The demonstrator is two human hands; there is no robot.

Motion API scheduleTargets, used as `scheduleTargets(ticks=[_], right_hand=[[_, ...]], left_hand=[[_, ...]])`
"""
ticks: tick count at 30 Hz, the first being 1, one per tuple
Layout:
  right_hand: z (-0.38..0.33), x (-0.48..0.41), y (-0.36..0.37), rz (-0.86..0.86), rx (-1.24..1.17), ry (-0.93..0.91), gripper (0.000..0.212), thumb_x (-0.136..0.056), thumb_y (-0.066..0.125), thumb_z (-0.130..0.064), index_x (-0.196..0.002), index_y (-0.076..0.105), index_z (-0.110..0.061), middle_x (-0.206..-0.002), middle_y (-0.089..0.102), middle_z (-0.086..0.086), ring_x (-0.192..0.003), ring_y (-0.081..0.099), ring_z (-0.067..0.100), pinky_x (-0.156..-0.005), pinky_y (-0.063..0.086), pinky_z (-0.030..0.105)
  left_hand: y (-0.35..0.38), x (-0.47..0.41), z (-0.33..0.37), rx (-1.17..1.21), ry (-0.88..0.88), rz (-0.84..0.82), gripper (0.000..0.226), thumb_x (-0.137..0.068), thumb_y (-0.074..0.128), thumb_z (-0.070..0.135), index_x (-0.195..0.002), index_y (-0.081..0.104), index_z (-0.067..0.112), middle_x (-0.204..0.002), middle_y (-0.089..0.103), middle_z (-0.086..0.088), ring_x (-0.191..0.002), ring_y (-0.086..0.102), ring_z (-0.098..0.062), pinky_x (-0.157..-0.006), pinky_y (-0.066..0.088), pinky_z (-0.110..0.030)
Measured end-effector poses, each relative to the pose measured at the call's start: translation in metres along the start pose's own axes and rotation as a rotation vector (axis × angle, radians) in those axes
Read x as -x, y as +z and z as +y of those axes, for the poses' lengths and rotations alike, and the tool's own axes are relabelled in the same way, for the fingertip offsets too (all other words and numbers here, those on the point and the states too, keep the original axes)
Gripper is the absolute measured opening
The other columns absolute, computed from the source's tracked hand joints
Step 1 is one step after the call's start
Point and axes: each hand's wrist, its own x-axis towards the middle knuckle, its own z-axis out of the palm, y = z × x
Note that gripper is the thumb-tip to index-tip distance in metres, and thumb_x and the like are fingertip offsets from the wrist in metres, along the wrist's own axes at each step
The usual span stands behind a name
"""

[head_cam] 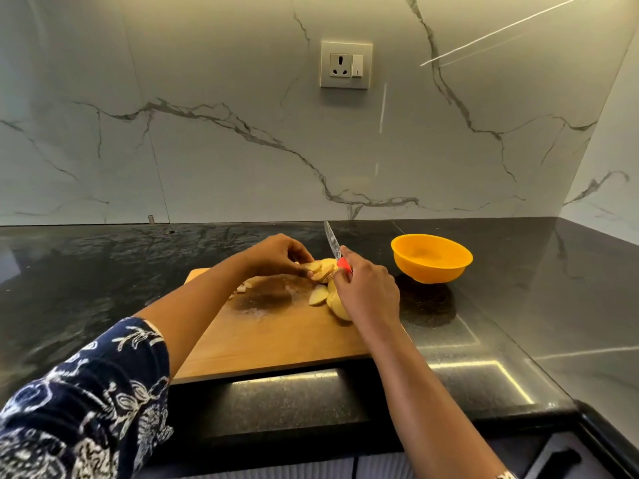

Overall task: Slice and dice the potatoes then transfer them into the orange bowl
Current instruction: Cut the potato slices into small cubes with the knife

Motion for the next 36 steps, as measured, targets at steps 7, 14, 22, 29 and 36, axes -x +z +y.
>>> scheduleTargets(ticks=[7,14,22,29,36], right_hand=[[-0.007,0.003,0.002,-0.026,0.004,-0.004,0.046,-0.099,0.048,-0.032,-0.144,0.041,-0.027,-0.119,0.066,0.001,-0.105,0.062,0.018,-0.084,0.05,0.031],[-0.025,0.017,0.008,-0.117,-0.001,-0.055,0.048,-0.098,0.051,-0.032,-0.144,0.04,-0.027,-0.118,0.066,-0.002,-0.099,0.061,0.011,-0.075,0.048,0.022],[-0.026,0.029,0.004,-0.16,-0.011,-0.045,0.048,-0.097,0.052,-0.032,-0.143,0.042,-0.028,-0.123,0.064,-0.003,-0.102,0.06,0.012,-0.074,0.046,0.023],[-0.031,0.038,0.0,-0.273,0.027,-0.04,0.046,-0.097,0.05,-0.036,-0.142,0.042,-0.03,-0.121,0.064,-0.005,-0.101,0.059,0.012,-0.078,0.049,0.025],[-0.042,0.058,-0.005,-0.383,0.099,-0.126,0.042,-0.097,0.046,-0.036,-0.139,0.044,-0.031,-0.114,0.063,-0.002,-0.1,0.057,0.016,-0.074,0.045,0.027]], left_hand=[[-0.027,0.065,-0.01,-0.022,0.088,-0.101,0.039,-0.08,0.072,0.015,-0.117,0.062,0.025,-0.112,0.056,0.012,-0.097,0.054,-0.001,-0.077,0.047,-0.016],[-0.017,0.097,-0.02,-0.013,0.041,-0.097,0.049,-0.085,0.064,0.005,-0.123,0.052,0.033,-0.124,0.054,0.013,-0.111,0.053,-0.001,-0.096,0.047,-0.022],[0.008,0.103,-0.014,-0.151,-0.025,0.079,0.064,-0.076,0.073,0.037,-0.134,0.048,0.024,-0.124,0.057,0.007,-0.103,0.053,-0.003,-0.078,0.042,-0.01],[0.014,0.106,-0.015,-0.118,-0.045,0.189,0.065,-0.076,0.073,0.037,-0.134,0.048,0.026,-0.126,0.059,0.003,-0.105,0.056,-0.006,-0.084,0.044,-0.014],[0.018,0.133,-0.018,-0.386,0.113,0.173,0.043,-0.091,0.054,0.039,-0.132,0.05,0.027,-0.138,0.048,0.013,-0.127,0.046,-0.006,-0.11,0.034,-0.028]])
